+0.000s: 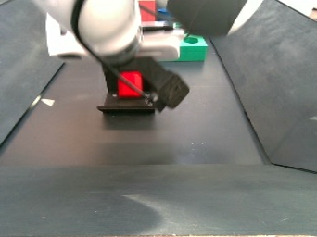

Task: Pick up the hexagon object. Move up. Place the hexagon object on the fixture. Regrasp the hexagon object. Move to above the board. Insert the hexagon object.
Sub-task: Place the hexagon object on the fixture, then regrasp the hexagon object.

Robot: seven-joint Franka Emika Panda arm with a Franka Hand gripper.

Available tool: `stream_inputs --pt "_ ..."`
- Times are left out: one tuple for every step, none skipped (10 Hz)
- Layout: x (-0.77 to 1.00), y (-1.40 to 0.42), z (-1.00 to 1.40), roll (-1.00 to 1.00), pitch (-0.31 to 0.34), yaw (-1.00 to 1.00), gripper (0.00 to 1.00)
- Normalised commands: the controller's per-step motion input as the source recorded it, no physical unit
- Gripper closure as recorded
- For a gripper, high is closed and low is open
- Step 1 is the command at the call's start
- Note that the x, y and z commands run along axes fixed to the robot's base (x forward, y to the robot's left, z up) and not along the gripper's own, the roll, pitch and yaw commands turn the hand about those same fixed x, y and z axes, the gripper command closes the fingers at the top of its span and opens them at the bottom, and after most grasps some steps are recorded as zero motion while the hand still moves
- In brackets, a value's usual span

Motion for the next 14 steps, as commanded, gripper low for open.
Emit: stream_inputs --pt "0.15 0.11 -0.77 -0.18 0.005 -0.17 1.0" --pt "0.13 0.09 -0.56 -0.17 -0.021 -0.16 1.0" --pt "0.08 0.05 -0.44 -0.13 -0.037 -0.12 1.0" --pt "0.07 0.03 -0.43 -0.11 -0.046 -0.1 1.0" --pt "0.07 0.03 -0.43 -0.11 -0.045 -0.08 1.0" --pt "0.07 0.03 -0.43 -0.11 -0.045 -0.07 1.0" --pt "0.07 0.02 -0.43 -0.11 -0.045 -0.05 1.0" --pt "0.0 -0.5 -0.17 0.0 0.0 0.0 1.0" --pt "0.0 0.0 0.0 0.0 0.0 0.0 0.0" --pt "0.0 0.0 1.0 0.03 0.041 0.05 0.0" --pt "-0.01 0.0 1.0 0.03 0.05 0.05 0.0" --pt "-0.02 0.0 1.0 0.04 0.056 0.04 0.0" --pt "-0.04 0.0 1.0 0.04 0.062 0.01 0.0" --pt "-0.04 0.01 1.0 0.04 0.069 0.0 0.0"
